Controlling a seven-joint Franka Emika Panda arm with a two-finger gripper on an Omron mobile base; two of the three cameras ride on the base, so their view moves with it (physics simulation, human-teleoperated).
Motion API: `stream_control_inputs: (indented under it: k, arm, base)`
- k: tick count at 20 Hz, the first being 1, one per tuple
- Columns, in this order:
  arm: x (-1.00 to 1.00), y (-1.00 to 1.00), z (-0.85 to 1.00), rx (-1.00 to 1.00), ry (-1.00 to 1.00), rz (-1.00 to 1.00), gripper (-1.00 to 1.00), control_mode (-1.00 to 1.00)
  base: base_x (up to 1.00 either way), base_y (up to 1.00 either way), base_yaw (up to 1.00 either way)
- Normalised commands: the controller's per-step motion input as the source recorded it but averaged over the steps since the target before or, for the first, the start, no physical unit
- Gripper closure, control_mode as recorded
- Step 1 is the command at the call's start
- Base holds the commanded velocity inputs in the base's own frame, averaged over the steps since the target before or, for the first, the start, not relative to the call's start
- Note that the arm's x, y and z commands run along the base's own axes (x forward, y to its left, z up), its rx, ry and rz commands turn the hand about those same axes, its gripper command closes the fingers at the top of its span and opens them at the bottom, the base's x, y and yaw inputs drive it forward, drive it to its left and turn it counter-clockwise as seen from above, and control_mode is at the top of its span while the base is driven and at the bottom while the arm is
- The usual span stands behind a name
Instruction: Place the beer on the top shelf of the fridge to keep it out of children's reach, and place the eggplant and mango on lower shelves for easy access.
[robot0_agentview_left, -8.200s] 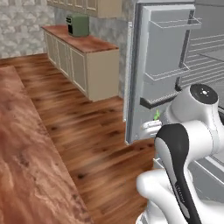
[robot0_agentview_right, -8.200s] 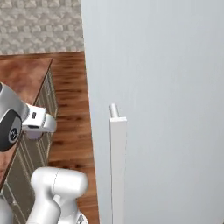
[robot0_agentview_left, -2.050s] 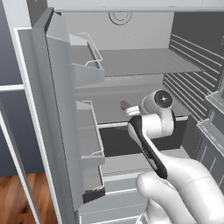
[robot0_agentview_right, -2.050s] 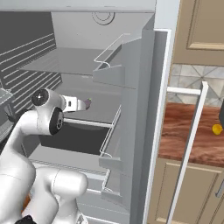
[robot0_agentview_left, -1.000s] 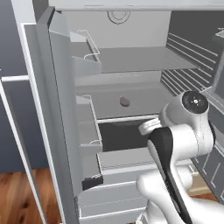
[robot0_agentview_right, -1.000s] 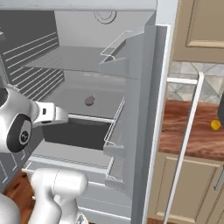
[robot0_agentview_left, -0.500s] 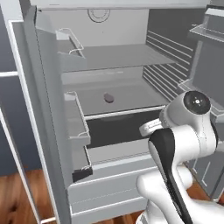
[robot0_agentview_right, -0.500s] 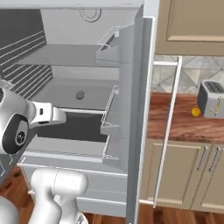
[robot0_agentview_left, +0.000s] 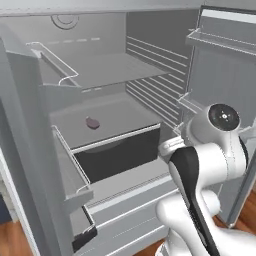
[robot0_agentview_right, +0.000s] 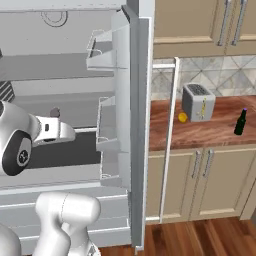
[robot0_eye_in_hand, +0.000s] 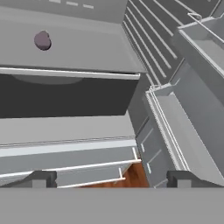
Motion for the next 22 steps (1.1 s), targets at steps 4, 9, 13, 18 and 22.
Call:
stream_control_inputs:
  k: [4,9,13,18,22]
  arm:
    - [0.00,0.00,0.00,0.00,0.00,0.00,-1.00,1.00]
    - [0.00,0.00,0.00,0.00,0.00,0.00,-1.00,1.00]
    - [0.00,0.00,0.00,0.00,0.00,0.00,-1.00,1.00]
    - [0.00,0.00,0.00,0.00,0.00,0.00,-1.00,1.00]
    - [0.00,0.00,0.00,0.00,0.00,0.00,-1.00,1.00]
  base:
    - [-0.83,0.66,-0.68]
    - [-0.94,0.56,-0.69]
    - [-1.00,0.54,-0.65]
    - [-0.61,0.30,-0.87]
    - [-0.27,0.21,-0.95]
